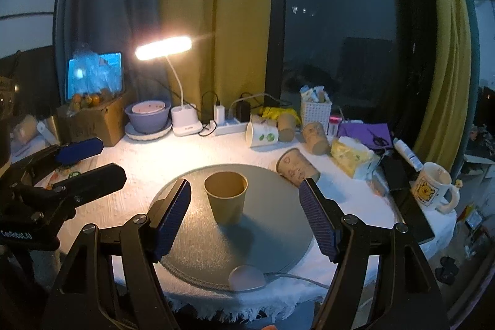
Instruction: Flip cup upright
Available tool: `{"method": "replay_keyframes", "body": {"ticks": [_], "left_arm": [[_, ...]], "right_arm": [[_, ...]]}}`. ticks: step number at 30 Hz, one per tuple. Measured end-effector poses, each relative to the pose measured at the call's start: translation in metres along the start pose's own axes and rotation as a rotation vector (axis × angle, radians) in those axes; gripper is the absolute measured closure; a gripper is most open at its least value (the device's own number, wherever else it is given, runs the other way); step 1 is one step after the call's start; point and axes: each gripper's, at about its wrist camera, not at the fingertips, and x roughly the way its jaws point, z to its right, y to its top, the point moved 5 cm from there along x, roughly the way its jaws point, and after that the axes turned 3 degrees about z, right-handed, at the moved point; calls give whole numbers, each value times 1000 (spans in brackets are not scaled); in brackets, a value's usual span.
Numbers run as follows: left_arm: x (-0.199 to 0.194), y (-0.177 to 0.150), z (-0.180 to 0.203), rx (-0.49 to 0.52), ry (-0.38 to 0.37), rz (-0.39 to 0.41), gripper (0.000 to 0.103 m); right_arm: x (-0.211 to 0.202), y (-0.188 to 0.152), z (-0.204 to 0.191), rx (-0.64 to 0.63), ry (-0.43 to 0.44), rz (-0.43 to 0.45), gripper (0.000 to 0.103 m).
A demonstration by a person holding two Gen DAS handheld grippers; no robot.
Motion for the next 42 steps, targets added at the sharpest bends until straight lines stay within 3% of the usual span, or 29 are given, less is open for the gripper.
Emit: {"method": "replay_keyframes", "body": {"ticks": [13, 42], "left_arm": [[-21, 12, 9, 46, 41, 87, 11], [-30, 18, 10, 29, 19, 110, 11]], "right_arm": [[-29, 15, 4, 9, -25, 75, 27], [-37, 18, 4, 13, -27, 84, 27]]}}
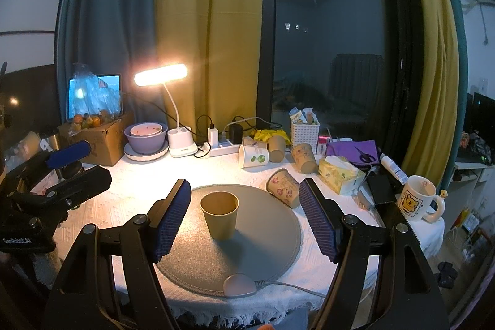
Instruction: Flip cup upright
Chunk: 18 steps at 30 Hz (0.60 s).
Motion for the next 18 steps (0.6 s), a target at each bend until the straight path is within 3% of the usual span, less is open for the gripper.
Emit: {"method": "replay_keyframes", "body": {"ticks": [18], "left_arm": [[-2, -1, 3, -4, -13, 0, 11]], "right_arm": [[2, -1, -1, 0, 2, -4, 27]]}}
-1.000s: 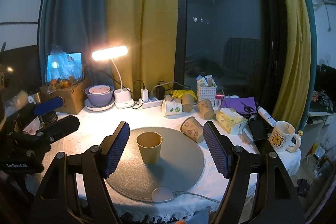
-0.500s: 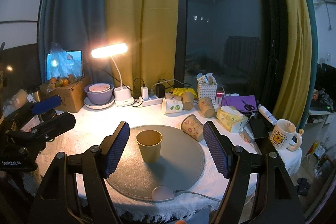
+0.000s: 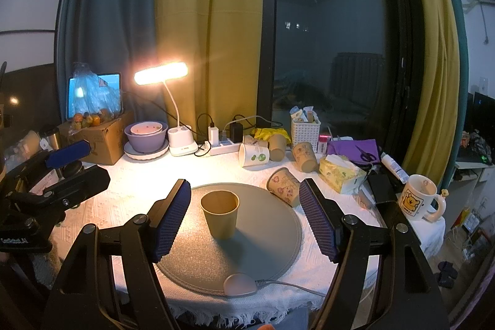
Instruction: Flip cup upright
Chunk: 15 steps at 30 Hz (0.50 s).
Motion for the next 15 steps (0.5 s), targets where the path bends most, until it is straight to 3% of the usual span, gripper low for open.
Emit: {"method": "replay_keyframes", "body": {"ticks": [15], "left_arm": [[3, -2, -3, -5, 22, -20, 11]], "right_arm": [[2, -3, -2, 1, 0, -4, 27]]}}
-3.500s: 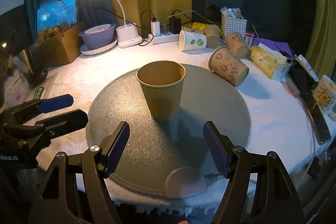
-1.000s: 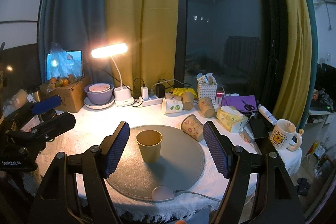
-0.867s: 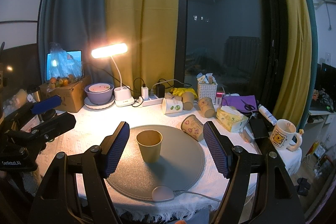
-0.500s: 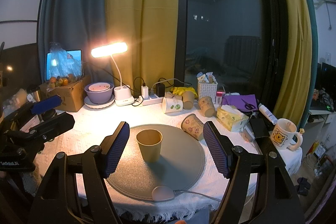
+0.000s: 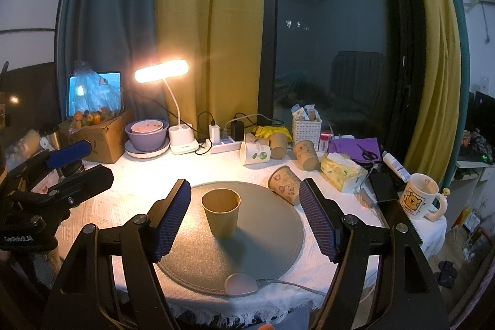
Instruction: Flip cup upright
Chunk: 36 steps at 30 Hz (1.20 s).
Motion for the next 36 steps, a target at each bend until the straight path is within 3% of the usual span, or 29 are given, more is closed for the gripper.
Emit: {"method": "replay_keyframes", "body": {"ticks": [36], "left_arm": [[0, 0, 0, -2, 2, 0, 11]], "right_arm": [[2, 0, 1, 0, 2, -4, 27]]}}
